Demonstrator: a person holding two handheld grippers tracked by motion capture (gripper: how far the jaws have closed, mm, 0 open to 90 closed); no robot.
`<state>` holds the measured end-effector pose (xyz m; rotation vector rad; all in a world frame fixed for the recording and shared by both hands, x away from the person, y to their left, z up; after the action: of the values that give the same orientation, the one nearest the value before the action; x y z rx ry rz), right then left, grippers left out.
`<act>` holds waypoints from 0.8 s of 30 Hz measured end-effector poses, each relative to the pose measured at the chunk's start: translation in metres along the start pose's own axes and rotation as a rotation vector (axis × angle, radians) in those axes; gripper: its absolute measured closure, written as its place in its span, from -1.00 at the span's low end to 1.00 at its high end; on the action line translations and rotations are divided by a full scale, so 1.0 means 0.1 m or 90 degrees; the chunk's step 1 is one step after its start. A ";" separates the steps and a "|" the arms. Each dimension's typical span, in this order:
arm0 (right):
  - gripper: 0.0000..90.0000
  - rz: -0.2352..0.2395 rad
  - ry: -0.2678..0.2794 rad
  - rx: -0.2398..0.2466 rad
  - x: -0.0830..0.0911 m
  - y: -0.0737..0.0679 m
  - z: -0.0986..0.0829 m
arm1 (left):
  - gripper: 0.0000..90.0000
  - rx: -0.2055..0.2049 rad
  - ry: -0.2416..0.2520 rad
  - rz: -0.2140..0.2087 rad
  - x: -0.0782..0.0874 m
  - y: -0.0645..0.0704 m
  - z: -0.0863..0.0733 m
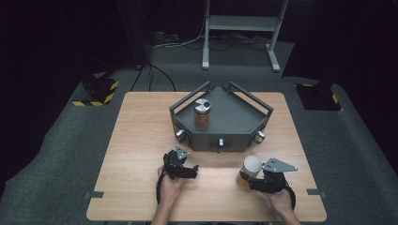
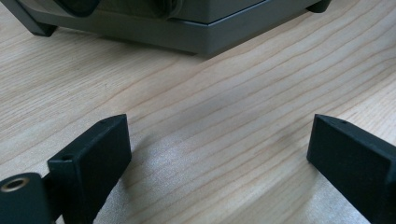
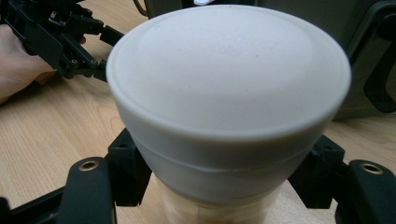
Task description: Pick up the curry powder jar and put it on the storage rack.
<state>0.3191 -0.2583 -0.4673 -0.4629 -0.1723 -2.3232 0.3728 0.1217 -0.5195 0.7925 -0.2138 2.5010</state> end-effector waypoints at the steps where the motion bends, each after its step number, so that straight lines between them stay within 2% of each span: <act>1: -0.25 0.000 0.001 0.003 0.00 0.00 0.00 | -0.86 0.000 0.000 0.000 0.00 0.00 0.00; 13: -0.23 -0.005 0.002 0.013 0.01 -0.02 0.00 | -0.86 0.001 0.000 0.000 0.00 0.00 0.00; 24: -0.23 -0.003 0.002 0.010 0.03 0.01 0.01 | -0.86 0.001 0.001 0.000 0.00 0.00 0.00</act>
<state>0.3184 -0.2609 -0.4648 -0.4509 -0.1899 -2.3257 0.3729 0.1216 -0.5195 0.7919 -0.2121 2.5017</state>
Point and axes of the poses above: each handheld gripper's, and its own axes: x roughly backward along the jaws, z roughly out of its top, y roughly to its right, the point moved 10 cm from there along -x, roughly forward along the jaws, and after that the axes turned 7 degrees about y, right-handed, at the moved point
